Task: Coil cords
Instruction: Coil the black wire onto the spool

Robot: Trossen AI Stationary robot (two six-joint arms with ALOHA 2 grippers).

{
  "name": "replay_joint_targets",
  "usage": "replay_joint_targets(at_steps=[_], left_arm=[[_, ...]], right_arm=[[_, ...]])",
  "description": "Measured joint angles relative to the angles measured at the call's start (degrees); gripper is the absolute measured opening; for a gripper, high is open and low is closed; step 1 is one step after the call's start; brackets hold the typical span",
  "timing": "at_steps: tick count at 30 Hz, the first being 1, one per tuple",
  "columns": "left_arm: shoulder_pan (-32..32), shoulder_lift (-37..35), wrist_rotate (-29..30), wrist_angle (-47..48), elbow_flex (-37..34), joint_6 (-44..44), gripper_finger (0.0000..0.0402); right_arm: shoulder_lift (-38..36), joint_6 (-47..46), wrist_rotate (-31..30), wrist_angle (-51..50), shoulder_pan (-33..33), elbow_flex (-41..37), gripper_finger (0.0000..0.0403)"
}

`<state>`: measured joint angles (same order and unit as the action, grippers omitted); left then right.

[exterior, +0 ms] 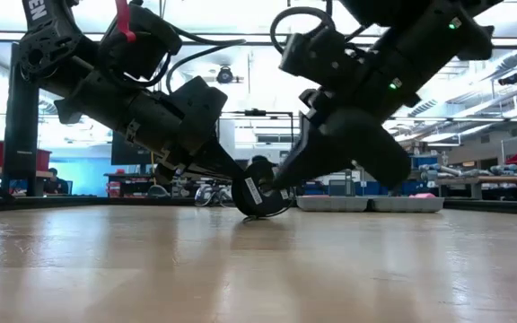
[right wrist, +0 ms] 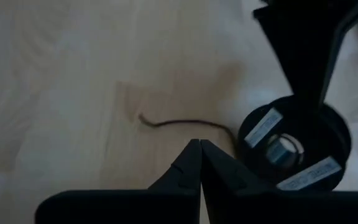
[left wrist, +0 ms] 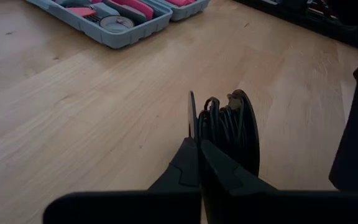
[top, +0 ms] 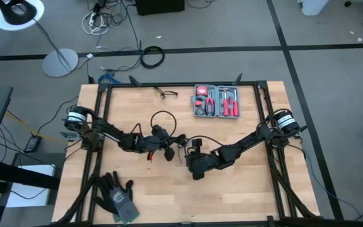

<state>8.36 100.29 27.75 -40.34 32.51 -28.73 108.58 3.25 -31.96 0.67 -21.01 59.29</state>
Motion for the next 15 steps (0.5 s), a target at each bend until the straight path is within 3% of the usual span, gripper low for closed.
replay_joint_targets(at_steps=[7, 15], left_arm=[[0.0, 0.0, -0.2, -0.2, 0.0, 0.0, 0.0000], [0.0, 0.0, -0.3, -0.4, -0.1, 0.0, 0.0000]], right_arm=[[1.7, 2.5, 0.2, -1.2, -1.8, 0.1, 0.0030], [7.1, 9.9, 0.6, 6.4, -1.8, 0.2, 0.0087]])
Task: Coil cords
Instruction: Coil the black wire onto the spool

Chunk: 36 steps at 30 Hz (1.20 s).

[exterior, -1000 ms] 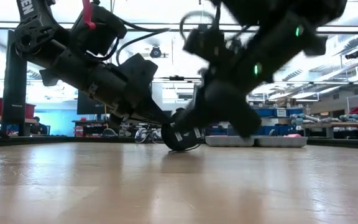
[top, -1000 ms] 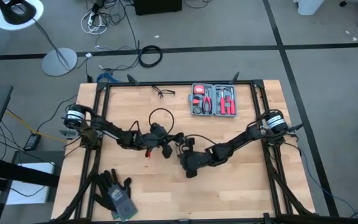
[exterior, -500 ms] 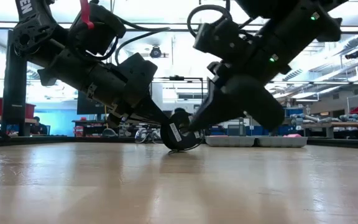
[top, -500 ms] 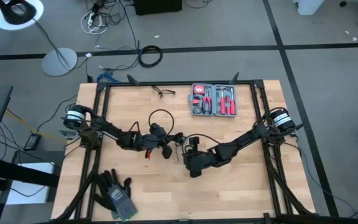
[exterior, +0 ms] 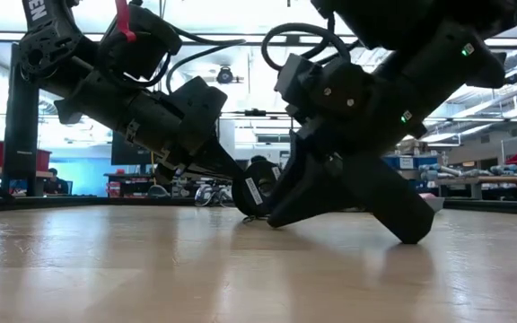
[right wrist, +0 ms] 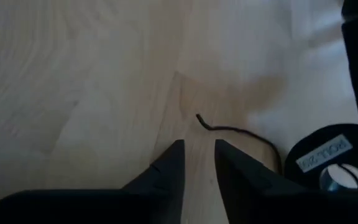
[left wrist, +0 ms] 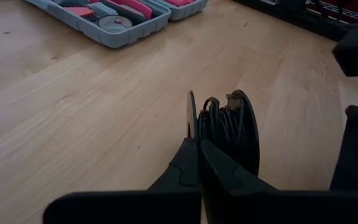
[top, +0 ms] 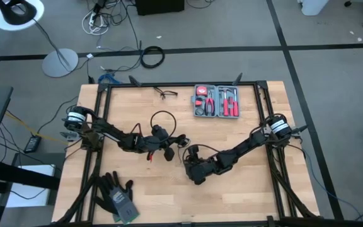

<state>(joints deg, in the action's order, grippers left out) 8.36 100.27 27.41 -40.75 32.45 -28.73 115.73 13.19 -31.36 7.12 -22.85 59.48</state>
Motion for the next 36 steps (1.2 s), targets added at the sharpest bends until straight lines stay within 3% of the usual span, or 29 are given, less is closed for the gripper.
replay_joint_targets(at_steps=[7, 20, 24, 29, 36], left_arm=[[0.0, 0.0, 0.0, 0.0, 0.0, 0.0, 0.0000], [0.0, 0.0, -0.2, -0.7, 0.0, 0.0, 0.0000], [0.0, 0.0, -0.8, -0.9, 0.0, 0.0, 0.0000], [0.0, 0.0, -0.9, -1.1, 0.0, 0.0, 0.0000], [0.0, 0.0, -0.8, -1.1, 0.0, 0.0, 0.0000]], right_arm=[[0.0, 1.7, 2.5, 2.1, 1.2, 0.0, 0.0111], [0.3, 1.5, 5.0, 4.1, 4.1, 0.5, 0.0109], [0.3, 0.0, 5.0, 3.6, 5.4, 0.5, 0.0084], [0.3, -4.3, 7.0, 1.8, 6.9, 0.6, 0.0012], [0.5, -4.5, 6.2, 5.9, 7.0, 0.4, 0.0003]])
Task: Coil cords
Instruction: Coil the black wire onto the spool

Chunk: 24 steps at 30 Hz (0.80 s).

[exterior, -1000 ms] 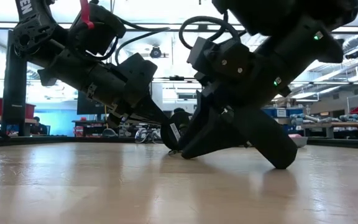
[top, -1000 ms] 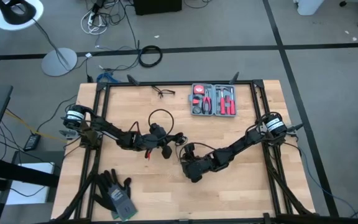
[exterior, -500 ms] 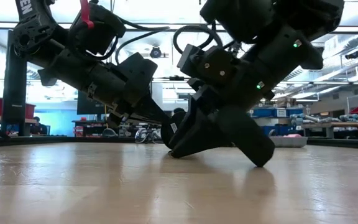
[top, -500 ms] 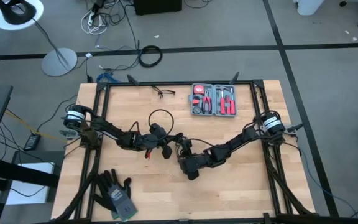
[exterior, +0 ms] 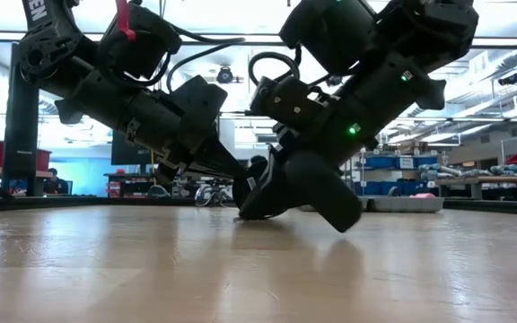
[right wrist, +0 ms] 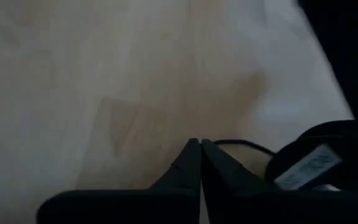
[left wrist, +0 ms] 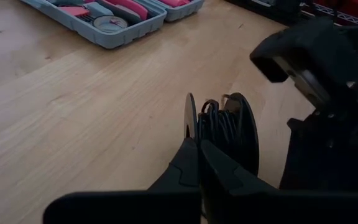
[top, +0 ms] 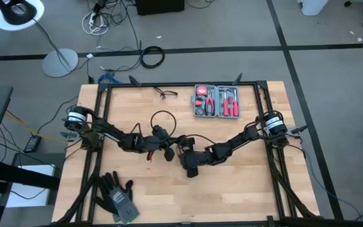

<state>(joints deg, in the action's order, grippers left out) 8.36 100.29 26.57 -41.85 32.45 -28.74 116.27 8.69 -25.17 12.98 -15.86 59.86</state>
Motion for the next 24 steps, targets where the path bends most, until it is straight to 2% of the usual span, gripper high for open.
replay_joint_targets(at_steps=[10, 16, 24], left_arm=[[0.0, 0.0, 0.3, 0.9, 0.0, 0.0, 0.0000], [0.0, 0.0, 0.3, 0.9, 0.0, 0.0, 0.0000], [0.3, 0.0, -1.6, 0.9, 0.1, -0.1, 0.0000]], right_arm=[[-4.5, 2.2, -10.8, 0.8, -0.2, 0.0, 0.0001], [-8.8, 2.5, -17.7, -4.6, 0.0, 0.0, 0.0000], [-9.9, -6.0, -18.7, -16.0, 1.3, 0.0, 0.0000]])
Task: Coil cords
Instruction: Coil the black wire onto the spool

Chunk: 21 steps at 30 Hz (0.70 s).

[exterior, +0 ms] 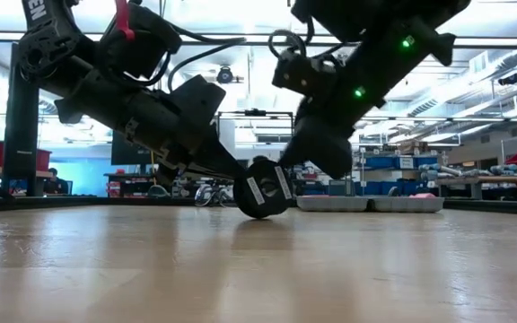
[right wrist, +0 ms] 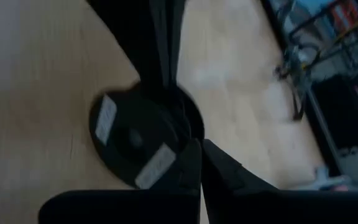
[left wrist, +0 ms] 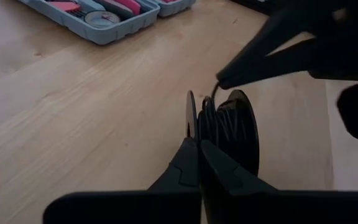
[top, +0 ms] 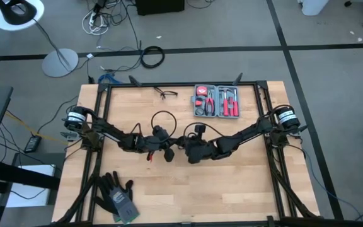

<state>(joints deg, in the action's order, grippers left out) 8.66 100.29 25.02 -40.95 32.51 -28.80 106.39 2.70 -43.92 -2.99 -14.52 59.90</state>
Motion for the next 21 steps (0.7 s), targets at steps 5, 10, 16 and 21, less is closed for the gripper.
replay_joint_targets(at_steps=[5, 10, 16, 21], left_arm=[[0.5, 0.0, -0.1, -0.2, 0.0, -0.2, 0.0000], [0.6, 0.0, -0.5, -1.6, 0.0, -0.9, 0.0000], [0.6, 0.0, -1.9, -1.8, 0.0, -2.3, 0.0000], [0.6, 0.0, -3.9, -2.3, 0.0, -3.4, 0.0000]], right_arm=[[0.0, -7.5, 0.0, -7.9, 0.0, 0.0, 0.0000], [0.0, -14.4, 0.1, -14.1, -1.3, 0.0, 0.0000], [-0.1, -18.9, 1.4, -16.3, -3.2, -0.4, 0.0000], [-0.1, -20.6, 3.3, -14.6, -4.1, -1.1, 0.0000]])
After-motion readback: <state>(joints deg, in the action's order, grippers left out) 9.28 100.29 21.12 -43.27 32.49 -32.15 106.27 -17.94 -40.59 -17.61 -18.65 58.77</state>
